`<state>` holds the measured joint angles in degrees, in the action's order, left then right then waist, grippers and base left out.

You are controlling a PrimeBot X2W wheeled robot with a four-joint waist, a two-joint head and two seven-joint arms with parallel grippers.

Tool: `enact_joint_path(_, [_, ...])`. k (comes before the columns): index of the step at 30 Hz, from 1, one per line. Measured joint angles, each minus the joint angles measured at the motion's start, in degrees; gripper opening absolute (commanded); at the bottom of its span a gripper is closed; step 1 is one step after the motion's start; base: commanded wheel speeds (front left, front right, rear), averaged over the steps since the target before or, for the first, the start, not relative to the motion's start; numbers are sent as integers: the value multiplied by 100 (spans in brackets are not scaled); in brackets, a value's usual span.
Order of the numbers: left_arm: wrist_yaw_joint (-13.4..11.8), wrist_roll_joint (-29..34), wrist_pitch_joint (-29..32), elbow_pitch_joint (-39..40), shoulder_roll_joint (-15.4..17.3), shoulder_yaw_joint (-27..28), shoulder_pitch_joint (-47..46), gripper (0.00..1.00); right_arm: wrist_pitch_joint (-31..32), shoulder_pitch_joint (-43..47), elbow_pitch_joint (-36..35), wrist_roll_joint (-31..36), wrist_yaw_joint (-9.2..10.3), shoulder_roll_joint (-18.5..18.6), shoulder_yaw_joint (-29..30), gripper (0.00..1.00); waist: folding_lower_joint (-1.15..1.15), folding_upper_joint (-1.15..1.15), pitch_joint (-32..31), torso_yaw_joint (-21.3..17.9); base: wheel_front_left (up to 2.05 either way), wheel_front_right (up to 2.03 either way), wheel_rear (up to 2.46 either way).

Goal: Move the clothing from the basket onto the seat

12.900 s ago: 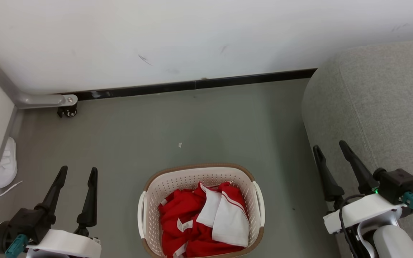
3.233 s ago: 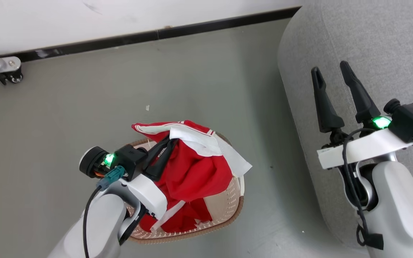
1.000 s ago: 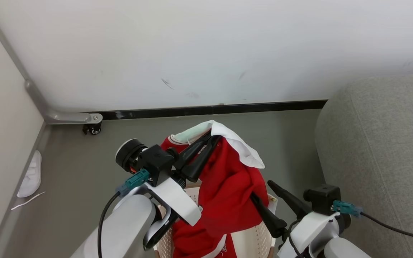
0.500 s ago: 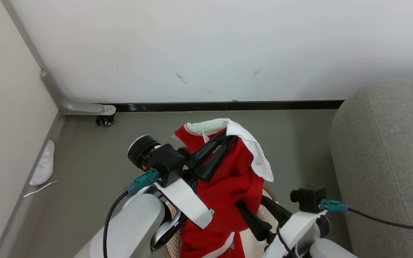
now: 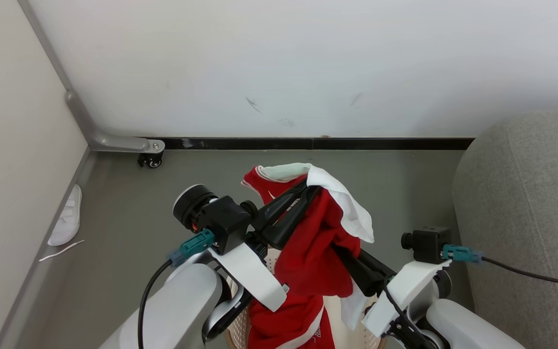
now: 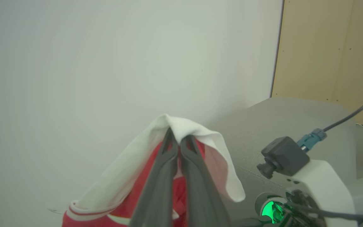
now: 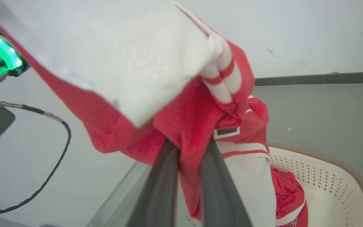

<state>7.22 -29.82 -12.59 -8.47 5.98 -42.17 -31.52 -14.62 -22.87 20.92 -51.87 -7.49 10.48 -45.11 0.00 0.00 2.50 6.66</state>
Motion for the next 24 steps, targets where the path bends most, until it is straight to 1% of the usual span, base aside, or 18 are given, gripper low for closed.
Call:
enact_joint_path(9, [0, -43, 85, -132, 166, 103, 2, 0, 0, -66, -31, 14, 0, 197, 9, 0, 0, 0, 2, -69, 0, 0, 0])
enact_joint_path(15, [-1, -52, 126, -203, 188, 133, 13, 0, 0, -103, -179, 159, 0, 234, 234, 0, 0, 0, -6, -148, 0, 0, 0])
enact_joint_path(16, [-4, -52, 127, -212, 191, 136, 14, 2, 0, -103, -187, 169, 0, 246, 270, 0, 0, 0, -9, -160, 0, 0, 0])
enact_joint_path(19, [-10, -53, 126, -252, 229, 156, 23, 75, 0, -102, -253, 270, 0, 286, 405, 0, 0, 0, -20, -195, 0, 0, 0])
enact_joint_path(21, [-11, -53, 126, -261, 286, 167, 32, 97, 0, -100, -346, 413, 0, 314, 517, 0, 0, 0, -31, -221, 0, 0, 0])
enact_joint_path(22, [-11, -54, 126, -266, 309, 170, 39, 100, 0, -100, -386, 481, 0, 333, 576, 0, 0, 0, -36, -233, 0, 0, 0])
enact_joint_path(24, [-15, -78, 126, -274, 320, 169, 66, 100, 0, -92, -423, 578, 0, 397, 668, 0, 0, 0, -47, -258, 0, 0, 0])
